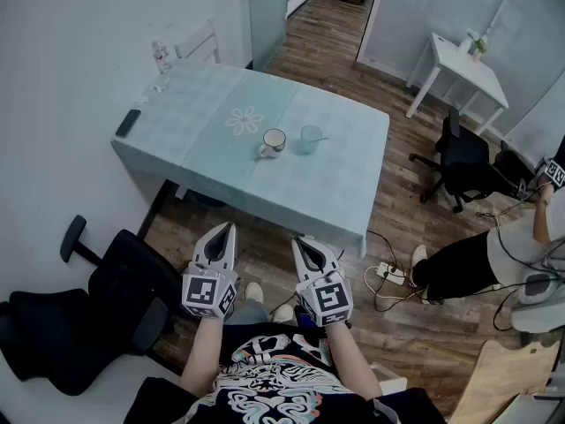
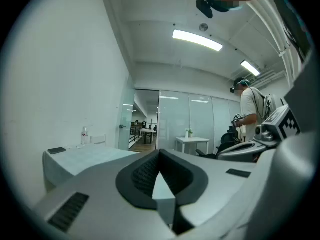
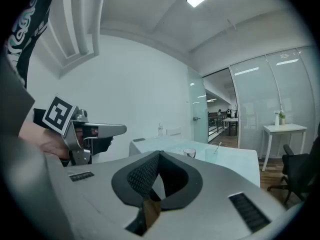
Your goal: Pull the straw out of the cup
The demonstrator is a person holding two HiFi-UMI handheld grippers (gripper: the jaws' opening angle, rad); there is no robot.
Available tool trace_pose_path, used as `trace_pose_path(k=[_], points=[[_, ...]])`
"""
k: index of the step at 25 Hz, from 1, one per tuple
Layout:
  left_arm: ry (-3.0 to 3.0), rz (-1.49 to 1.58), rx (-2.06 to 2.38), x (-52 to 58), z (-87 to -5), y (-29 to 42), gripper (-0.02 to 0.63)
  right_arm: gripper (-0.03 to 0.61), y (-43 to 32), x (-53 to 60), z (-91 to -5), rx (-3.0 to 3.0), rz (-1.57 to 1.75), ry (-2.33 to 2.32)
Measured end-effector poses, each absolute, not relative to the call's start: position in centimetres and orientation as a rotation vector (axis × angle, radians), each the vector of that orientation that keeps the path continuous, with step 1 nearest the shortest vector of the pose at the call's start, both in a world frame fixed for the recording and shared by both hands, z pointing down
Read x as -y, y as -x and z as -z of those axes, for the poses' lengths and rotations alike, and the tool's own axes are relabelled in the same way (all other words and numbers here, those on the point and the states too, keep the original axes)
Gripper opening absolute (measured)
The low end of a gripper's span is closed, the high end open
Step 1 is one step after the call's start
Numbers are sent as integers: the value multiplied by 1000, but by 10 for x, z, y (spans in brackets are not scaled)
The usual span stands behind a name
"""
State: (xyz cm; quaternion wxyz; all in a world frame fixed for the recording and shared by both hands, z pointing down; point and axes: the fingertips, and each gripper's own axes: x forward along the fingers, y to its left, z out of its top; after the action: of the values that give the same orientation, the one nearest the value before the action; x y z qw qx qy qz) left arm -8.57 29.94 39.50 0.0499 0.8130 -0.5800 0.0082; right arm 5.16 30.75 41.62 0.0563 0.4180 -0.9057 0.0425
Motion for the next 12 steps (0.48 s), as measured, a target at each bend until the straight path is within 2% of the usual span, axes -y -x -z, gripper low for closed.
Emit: trace_pose_path(k=[12], points=[[-2514, -44, 1748, -322, -384, 79, 3, 12, -46, -319, -403, 2781, -125, -1280]])
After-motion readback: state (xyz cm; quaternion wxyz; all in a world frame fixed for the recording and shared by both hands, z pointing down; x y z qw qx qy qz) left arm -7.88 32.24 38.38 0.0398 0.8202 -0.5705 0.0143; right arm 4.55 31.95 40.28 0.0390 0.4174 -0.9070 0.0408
